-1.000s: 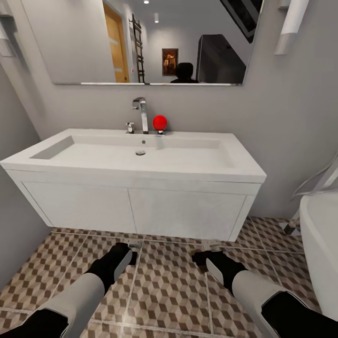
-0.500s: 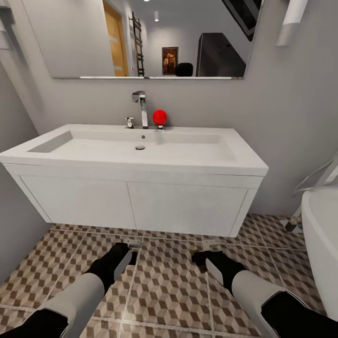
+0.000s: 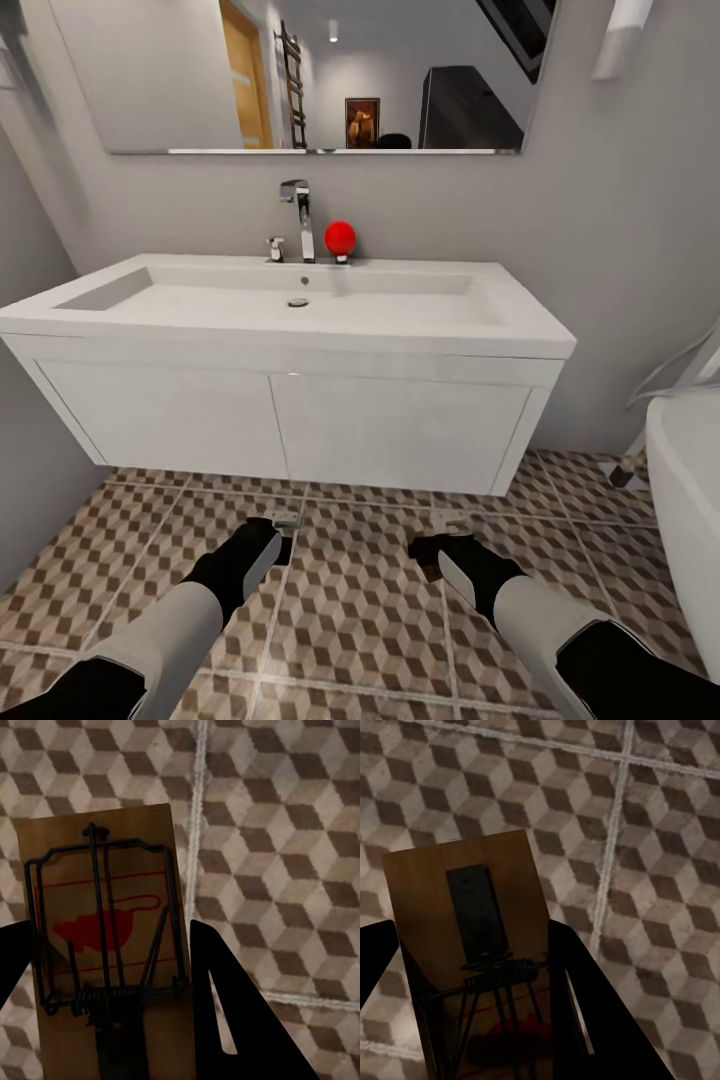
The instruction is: Take the four mousetraps from the cabinet in the bathroom and place them on the bathroom floor. Make sure all four end up on the same floor surface, and ensure that at least two of them are either under or directly next to the same bathroom sink.
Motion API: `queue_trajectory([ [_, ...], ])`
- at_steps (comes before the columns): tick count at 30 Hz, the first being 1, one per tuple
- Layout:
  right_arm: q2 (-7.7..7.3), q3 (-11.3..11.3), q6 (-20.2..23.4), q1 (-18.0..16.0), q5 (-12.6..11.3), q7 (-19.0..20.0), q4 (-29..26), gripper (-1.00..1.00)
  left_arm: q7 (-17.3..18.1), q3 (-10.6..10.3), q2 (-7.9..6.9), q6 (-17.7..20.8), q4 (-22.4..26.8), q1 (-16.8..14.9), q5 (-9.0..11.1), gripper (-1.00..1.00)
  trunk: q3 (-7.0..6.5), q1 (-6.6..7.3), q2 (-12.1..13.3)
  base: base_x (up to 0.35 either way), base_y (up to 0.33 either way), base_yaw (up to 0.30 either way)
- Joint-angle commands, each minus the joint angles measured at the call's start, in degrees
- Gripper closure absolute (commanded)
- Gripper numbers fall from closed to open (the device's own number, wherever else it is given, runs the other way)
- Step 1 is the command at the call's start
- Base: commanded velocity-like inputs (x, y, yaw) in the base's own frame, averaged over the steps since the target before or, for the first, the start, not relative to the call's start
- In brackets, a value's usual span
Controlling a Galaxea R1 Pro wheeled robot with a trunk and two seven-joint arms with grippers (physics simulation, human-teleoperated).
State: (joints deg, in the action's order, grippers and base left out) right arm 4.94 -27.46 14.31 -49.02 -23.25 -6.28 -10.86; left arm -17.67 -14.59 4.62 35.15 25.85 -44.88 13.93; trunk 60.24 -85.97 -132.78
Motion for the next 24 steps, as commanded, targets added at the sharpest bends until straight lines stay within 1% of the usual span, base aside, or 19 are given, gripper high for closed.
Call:
queue_trajectory([
  [1,-0.02,-0.5,0.3,0.0,-0.6,-0.4,-0.1,1.0,-0.4,-0.4,-0.05,0.3,0.1,0.0,0.4,1.0,0.23,-0.21,-0.4,0.0,0.0,0.0],
  [24,-0.11,-0.4,0.3,0.0,-0.7,-0.4,-0.1,1.0,-0.4,-0.4,-0.04,0.2,-0.1,0.0,0.4,1.0,4.36,-5.27,-9.7,0.0,0.0,0.0],
])
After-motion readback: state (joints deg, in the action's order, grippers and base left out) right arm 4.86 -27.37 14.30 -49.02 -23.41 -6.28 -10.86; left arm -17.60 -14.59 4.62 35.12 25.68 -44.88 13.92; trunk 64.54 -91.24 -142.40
